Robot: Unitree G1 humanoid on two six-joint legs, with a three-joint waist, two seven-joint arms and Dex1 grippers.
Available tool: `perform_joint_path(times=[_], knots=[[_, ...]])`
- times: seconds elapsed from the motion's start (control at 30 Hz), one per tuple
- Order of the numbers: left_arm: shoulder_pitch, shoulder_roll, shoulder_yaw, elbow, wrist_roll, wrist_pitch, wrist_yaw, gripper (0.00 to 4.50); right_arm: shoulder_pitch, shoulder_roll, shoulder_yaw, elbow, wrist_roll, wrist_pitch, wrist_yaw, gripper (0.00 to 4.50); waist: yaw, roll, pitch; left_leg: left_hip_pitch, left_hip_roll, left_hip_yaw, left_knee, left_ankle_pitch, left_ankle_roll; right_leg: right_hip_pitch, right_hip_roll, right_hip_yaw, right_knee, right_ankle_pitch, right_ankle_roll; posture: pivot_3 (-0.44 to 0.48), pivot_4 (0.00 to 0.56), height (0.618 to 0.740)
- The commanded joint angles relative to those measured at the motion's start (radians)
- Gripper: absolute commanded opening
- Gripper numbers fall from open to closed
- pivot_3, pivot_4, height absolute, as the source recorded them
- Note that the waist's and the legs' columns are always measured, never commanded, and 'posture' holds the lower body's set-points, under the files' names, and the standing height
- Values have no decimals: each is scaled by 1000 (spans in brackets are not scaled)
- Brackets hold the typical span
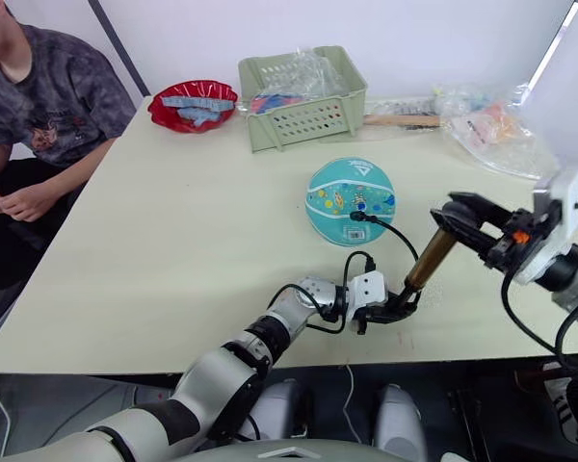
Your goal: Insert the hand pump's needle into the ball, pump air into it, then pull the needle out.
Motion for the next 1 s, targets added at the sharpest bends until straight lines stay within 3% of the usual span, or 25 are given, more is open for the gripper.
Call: perform_joint_path(times=[0.03,0.23,0.47,1.0], knots=[[26,9,-35,52,41,26,1,1128,-78,-52,-122,-11,120,6,-21,1632,0,0,1,0,0,0,0,0,0,0,0,0,0,0,0,0,150,740],[28,8,-37,52,42,25,0,1128,-127,-79,-186,24,226,38,-78,1632,3,0,2,0,0,0,0,0,0,0,0,0,0,1,1,0,150,740],[28,8,-40,55,45,23,0,1128,-109,-80,-174,7,241,48,-95,1632,3,0,3,0,0,1,0,0,0,0,-1,1,0,2,4,0,150,740],[26,11,-39,54,47,24,3,1128,155,88,154,-31,-148,-96,38,1632,-10,-8,-5,3,1,1,0,0,0,2,0,1,0,2,4,0,150,740]])
